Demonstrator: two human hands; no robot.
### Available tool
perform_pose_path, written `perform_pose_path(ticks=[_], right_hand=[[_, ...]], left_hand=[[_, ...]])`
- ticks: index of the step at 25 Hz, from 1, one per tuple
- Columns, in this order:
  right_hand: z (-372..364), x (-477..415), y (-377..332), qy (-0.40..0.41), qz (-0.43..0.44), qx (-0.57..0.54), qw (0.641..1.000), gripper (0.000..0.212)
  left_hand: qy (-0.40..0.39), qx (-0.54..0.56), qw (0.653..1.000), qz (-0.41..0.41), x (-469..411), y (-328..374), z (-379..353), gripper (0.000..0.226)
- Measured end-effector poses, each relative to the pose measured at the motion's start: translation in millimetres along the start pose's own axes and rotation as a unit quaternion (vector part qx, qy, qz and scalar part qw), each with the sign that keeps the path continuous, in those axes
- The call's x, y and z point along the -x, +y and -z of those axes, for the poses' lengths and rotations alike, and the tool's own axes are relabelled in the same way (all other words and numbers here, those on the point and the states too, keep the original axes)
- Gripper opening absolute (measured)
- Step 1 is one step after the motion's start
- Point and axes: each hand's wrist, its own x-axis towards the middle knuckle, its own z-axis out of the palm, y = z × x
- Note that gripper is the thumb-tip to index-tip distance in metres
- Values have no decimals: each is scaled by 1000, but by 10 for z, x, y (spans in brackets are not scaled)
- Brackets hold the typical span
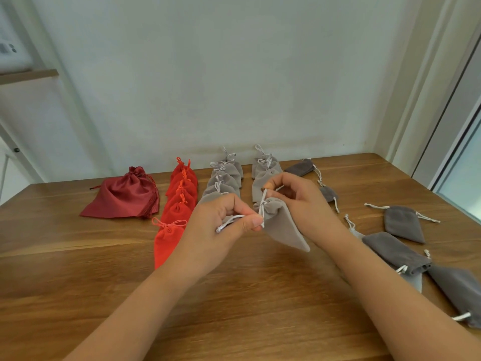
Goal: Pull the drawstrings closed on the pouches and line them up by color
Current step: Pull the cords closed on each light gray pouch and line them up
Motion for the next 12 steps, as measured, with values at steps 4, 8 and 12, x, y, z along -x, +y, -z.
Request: perform_pose_path(ticks=[4,8,12], right_hand=[[-58,0,23,26,73,182,980,9],[-74,20,29,80,158,296,938,4],[-88,41,16,138,222,350,900,14]], left_hand=[[4,-21,1000,-6,21,20,-15,7],[0,-16,1000,-8,27,65,6,6],[-9,19,1000,-8,13,92,58,8]])
